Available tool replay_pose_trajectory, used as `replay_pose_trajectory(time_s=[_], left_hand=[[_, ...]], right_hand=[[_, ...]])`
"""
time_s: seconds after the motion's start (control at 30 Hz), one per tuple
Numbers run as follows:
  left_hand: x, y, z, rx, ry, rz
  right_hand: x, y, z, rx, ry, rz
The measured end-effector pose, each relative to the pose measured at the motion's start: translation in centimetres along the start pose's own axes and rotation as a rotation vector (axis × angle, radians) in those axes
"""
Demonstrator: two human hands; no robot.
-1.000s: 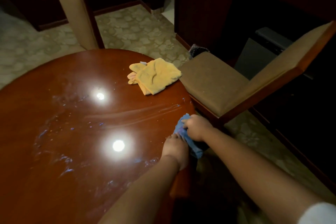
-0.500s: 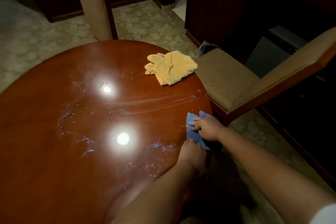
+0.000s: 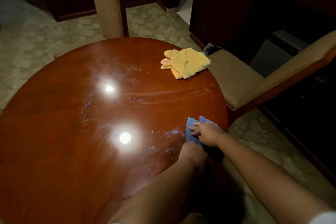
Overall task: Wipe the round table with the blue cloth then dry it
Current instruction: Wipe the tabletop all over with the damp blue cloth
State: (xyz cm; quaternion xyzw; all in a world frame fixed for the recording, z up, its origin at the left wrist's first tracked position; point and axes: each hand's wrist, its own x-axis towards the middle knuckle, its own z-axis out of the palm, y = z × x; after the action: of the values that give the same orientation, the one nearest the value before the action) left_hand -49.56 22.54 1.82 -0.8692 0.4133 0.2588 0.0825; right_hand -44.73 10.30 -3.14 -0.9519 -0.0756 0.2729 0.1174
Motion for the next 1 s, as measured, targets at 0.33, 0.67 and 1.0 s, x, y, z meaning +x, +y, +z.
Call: replay_pose_trajectory(time_s=[0.33, 0.67, 1.0], left_hand=[[-1.8, -1.0, 0.5, -0.023, -0.050, 0.004], [-4.3, -1.9, 1.5, -0.063, -0.031, -0.034], [-6.7, -3.9, 3.9, 0.120, -0.008, 0.110]], right_hand=[[-0.6, -2.5, 1.2, -0.043, -0.025, -0.024], [-1.9, -3.7, 2.1, -0.017, 0.059, 0.000], [-6.1, -5.0, 4.7, -0.168, 0.017, 0.041]])
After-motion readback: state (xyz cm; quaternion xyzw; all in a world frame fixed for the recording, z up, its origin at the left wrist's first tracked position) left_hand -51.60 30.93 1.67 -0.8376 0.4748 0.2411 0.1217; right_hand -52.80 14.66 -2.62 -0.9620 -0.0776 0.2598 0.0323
